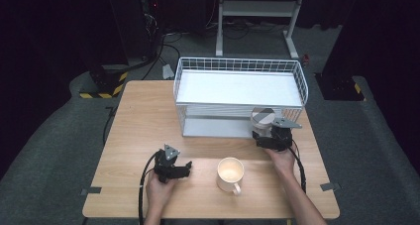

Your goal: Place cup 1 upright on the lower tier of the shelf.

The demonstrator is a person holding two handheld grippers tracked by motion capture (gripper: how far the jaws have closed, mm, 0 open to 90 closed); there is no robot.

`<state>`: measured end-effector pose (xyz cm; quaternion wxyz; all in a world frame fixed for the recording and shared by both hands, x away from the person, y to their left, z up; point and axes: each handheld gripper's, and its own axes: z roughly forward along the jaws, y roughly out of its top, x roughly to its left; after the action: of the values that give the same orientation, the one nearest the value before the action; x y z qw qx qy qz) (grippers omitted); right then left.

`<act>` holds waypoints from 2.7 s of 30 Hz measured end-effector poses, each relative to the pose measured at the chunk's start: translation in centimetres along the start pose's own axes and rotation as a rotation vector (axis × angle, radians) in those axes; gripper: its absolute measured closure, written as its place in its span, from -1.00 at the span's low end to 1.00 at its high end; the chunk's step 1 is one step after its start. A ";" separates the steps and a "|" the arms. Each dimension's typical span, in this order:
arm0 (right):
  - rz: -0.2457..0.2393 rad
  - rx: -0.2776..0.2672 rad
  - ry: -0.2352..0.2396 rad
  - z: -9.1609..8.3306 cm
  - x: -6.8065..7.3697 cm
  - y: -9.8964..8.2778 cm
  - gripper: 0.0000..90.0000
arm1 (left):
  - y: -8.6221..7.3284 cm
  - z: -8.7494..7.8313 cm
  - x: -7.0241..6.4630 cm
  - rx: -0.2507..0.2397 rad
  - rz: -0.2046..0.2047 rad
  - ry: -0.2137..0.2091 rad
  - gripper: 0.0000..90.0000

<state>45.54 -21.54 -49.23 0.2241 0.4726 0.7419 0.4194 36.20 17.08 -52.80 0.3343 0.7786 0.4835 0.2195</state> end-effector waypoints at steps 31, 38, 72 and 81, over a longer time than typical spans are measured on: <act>0.039 0.048 -0.099 0.1 1.5 -0.7 -0.31 | 0.0 0.0 0.0 0.000 0.000 0.000 -0.66; 0.039 0.058 -0.113 0.7 1.6 -0.5 -0.24 | 0.0 0.0 0.0 0.000 -0.002 0.000 -0.66; 0.095 0.074 -0.142 3.8 0.0 1.4 -0.03 | 0.0 0.0 0.0 -0.001 -0.002 -0.001 -0.65; 0.099 0.085 -0.148 4.3 -0.3 1.2 0.02 | 0.0 0.0 0.0 0.000 0.000 0.000 -0.65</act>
<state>49.46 -19.79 -50.60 0.2372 0.5475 0.7162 0.3620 36.20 17.09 -52.80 0.3345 0.7785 0.4836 0.2195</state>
